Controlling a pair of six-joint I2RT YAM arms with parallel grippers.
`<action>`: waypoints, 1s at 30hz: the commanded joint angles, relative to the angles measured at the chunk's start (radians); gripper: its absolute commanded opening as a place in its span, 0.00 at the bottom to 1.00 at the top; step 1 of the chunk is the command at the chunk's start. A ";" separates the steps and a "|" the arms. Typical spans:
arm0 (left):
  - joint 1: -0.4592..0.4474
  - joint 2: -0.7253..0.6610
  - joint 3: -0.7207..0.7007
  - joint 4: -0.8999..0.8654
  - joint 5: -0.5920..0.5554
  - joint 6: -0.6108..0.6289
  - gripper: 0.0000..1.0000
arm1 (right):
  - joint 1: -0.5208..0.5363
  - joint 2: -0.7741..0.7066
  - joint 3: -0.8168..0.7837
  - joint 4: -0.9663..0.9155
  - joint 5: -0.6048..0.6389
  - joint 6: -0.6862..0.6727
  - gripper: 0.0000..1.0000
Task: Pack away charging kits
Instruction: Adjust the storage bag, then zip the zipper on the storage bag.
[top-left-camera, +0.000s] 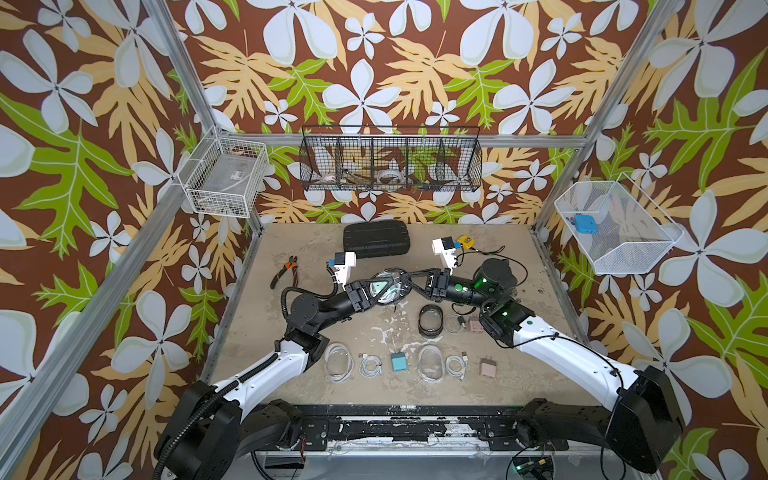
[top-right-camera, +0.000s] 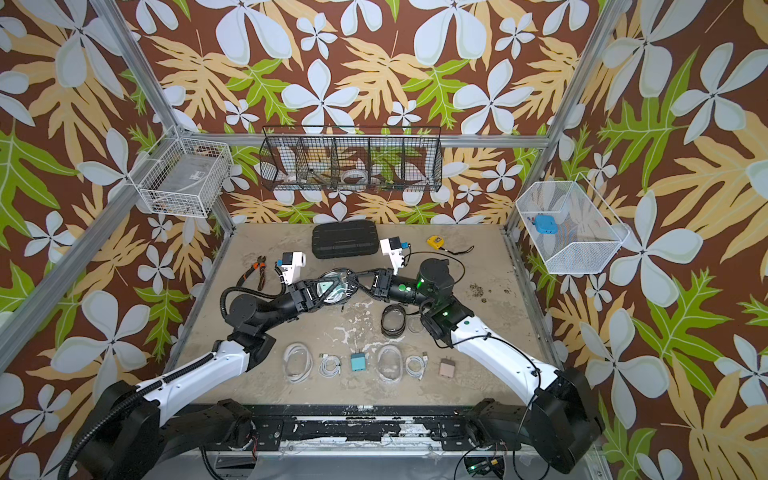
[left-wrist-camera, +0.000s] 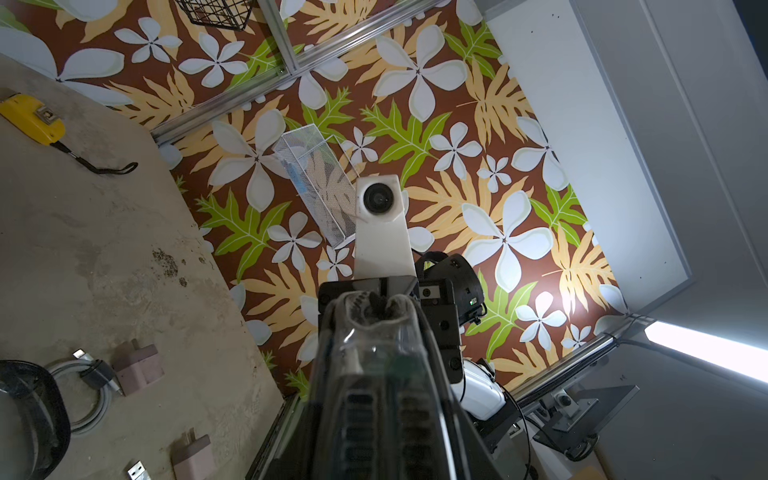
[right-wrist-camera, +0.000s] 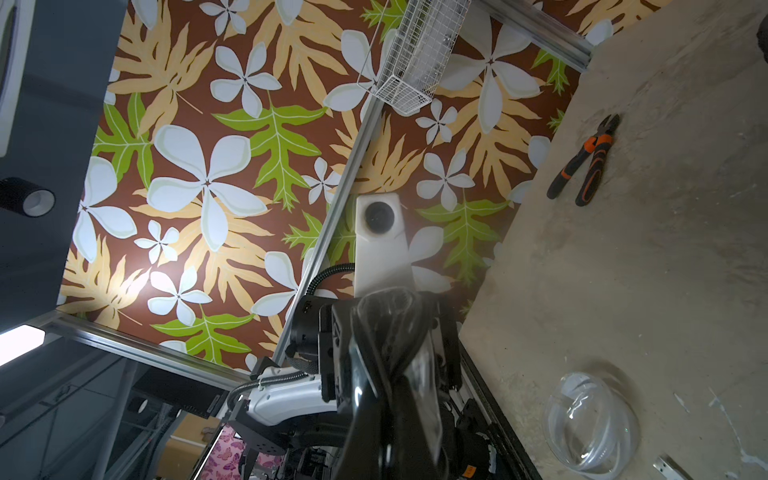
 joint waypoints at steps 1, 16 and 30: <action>0.000 -0.008 0.011 0.042 -0.041 -0.045 0.19 | 0.003 -0.013 0.034 -0.083 0.014 -0.070 0.00; 0.021 -0.101 0.062 -0.408 -0.190 -0.180 0.14 | 0.157 -0.142 0.127 -0.625 0.284 -0.696 0.45; 0.019 -0.092 0.086 -0.499 -0.220 -0.204 0.15 | 0.222 -0.029 0.236 -0.672 0.362 -0.895 0.38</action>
